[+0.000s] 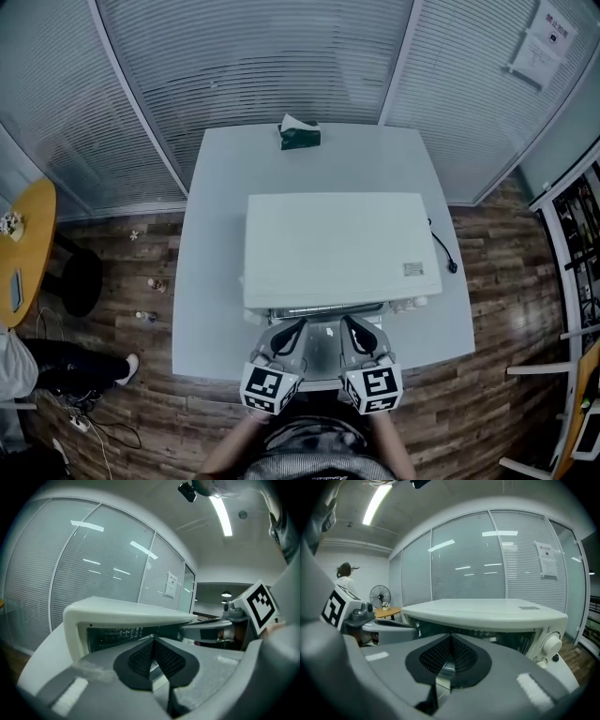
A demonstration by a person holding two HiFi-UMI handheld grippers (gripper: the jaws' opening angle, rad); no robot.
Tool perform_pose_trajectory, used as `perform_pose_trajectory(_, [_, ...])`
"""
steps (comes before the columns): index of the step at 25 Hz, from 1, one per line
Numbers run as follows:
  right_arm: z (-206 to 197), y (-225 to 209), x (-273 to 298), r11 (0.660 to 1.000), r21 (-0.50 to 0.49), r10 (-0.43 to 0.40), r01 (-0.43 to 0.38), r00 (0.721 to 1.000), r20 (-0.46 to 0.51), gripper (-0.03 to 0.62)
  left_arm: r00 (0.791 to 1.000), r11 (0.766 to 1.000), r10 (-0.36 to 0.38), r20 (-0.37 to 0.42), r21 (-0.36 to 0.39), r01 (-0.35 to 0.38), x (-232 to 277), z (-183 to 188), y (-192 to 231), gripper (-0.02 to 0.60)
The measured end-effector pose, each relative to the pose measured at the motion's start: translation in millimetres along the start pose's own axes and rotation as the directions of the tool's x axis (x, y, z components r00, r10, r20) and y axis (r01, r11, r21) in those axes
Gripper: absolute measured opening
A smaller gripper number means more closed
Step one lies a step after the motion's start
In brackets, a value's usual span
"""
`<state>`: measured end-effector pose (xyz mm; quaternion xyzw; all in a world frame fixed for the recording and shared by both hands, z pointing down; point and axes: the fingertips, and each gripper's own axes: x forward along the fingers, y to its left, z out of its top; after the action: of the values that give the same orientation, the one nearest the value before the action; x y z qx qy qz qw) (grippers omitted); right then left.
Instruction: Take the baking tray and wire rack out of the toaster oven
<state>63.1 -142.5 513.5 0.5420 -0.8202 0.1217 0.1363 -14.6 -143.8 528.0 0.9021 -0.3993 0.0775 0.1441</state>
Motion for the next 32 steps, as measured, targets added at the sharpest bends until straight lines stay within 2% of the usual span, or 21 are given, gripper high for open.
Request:
perform_pose_trajectory(12, [-73,-15,14,0.996,0.082,-0.014,0.031,0.981,-0.192,0.002,0.984,0.995,0.003,-0.177,-0.094,-0.02,10,-82,23,0.005])
perform_pose_trajectory(14, [-84,-18,16,0.993,0.114,-0.008,0.033,0.976,-0.219,0.002,0.981,0.989,0.001,-0.196,-0.148,-0.03,11,-94,26,0.003])
perform_pose_trajectory(15, [-89,-19,16,0.99,0.139,-0.002,0.036,0.973,-0.232,0.002,0.979,0.978,-0.005,-0.203,-0.203,-0.038,11,-100,28,0.003])
perform_pose_trajectory(16, [-94,-21,17,0.984,0.172,0.005,0.038,0.97,-0.243,0.002,0.978,0.958,-0.014,-0.209,-0.282,-0.047,11,-108,30,0.005])
perform_pose_trajectory(17, [-98,-22,18,0.976,0.213,0.015,0.04,0.968,-0.251,0.002,0.978,0.923,-0.025,-0.209,-0.38,-0.058,11,-115,31,0.005])
perform_pose_trajectory(18, [-102,-24,18,0.964,0.261,0.027,0.042,0.967,-0.255,0.002,0.979,0.873,-0.036,-0.202,-0.483,-0.068,10,-122,33,0.003])
perform_pose_trajectory(21, [-112,-28,19,0.906,0.422,0.075,0.039,0.965,-0.25,0.039,0.987,0.682,-0.059,-0.151,-0.728,-0.071,8,-136,35,0.005])
perform_pose_trajectory(22, [-114,-31,19,0.888,0.459,0.084,0.04,0.965,-0.247,0.043,0.989,0.62,-0.065,-0.13,-0.782,-0.062,9,-140,36,0.005])
perform_pose_trajectory(23, [-117,-33,19,0.876,0.481,0.088,0.043,0.965,-0.245,0.049,0.992,0.562,-0.069,-0.109,-0.826,-0.052,11,-143,36,0.038])
perform_pose_trajectory(24, [-119,-35,20,0.867,0.496,0.091,0.045,0.965,-0.246,0.064,0.994,0.511,-0.068,-0.088,-0.858,-0.041,13,-145,37,0.095])
perform_pose_trajectory(25, [-122,-36,21,0.858,0.512,0.097,0.045,0.964,-0.247,0.082,0.996,0.471,-0.059,-0.068,-0.882,-0.033,14,-146,38,0.103])
perform_pose_trajectory(26, [-124,-37,22,0.844,0.535,0.107,0.044,0.963,-0.246,0.092,0.998,0.441,-0.042,-0.049,-0.897,-0.025,15,-147,41,0.103])
perform_pose_trajectory(27, [-126,-37,23,0.823,0.566,0.118,0.041,0.963,-0.241,0.104,0.999,0.422,-0.022,-0.033,-0.906,-0.02,16,-148,44,0.103])
perform_pose_trajectory(30, [-128,-42,29,0.743,0.668,0.136,0.038,0.969,-0.206,0.141,1.0,0.377,0.028,0.001,-0.926,-0.01,20,-152,55,0.112])
perform_pose_trajectory(32, [-126,-48,34,0.693,0.72,0.134,0.033,0.976,-0.173,0.141,0.998,0.325,0.063,0.03,-0.946,0.008,23,-153,63,0.114])
